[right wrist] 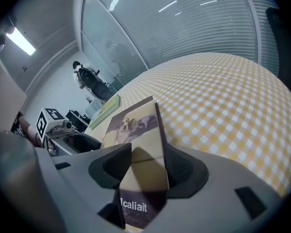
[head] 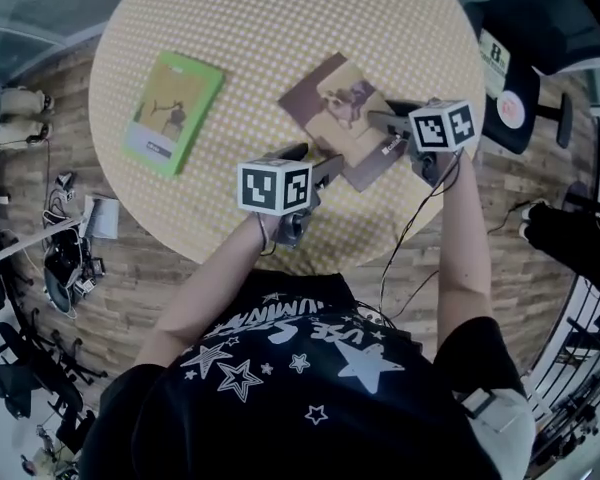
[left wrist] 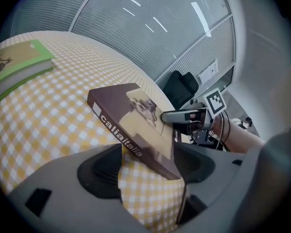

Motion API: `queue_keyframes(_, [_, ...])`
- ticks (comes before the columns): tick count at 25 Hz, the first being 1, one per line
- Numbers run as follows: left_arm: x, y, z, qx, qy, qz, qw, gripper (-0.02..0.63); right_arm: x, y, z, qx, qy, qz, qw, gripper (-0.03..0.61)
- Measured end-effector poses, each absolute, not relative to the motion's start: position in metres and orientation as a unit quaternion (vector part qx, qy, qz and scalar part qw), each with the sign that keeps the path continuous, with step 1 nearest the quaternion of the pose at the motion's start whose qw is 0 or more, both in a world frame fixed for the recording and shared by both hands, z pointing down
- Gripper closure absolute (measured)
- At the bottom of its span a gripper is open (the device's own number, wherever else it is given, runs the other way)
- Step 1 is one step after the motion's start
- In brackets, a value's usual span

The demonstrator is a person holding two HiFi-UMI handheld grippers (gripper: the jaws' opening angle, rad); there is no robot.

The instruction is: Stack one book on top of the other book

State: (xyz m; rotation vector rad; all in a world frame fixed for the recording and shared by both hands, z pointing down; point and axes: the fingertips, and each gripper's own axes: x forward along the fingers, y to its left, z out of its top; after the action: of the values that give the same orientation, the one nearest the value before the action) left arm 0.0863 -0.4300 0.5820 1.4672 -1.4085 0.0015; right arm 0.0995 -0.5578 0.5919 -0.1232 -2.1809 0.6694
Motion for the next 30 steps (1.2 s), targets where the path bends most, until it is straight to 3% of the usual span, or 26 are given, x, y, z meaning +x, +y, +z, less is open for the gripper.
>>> queue_keyframes(12, [0.076, -0.445, 0.597, 0.591, -0.606, 0.001, 0.533, 0.296, 0.099, -0.559, 0.596, -0.062, -0.867, 0.302, 0.392, 0.383])
queue_keyframes(21, [0.065, -0.434, 0.602, 0.579, -0.598, 0.009, 0.554, 0.395, 0.108, -0.550, 0.592, -0.024, -0.868, 0.315, 0.383, 0.387])
queue_keyframes(30, [0.037, -0.397, 0.569, 0.609, -0.621, 0.019, 0.492, 0.408, 0.113, -0.492, 0.570, 0.025, -0.879, 0.351, 0.323, 0.395])
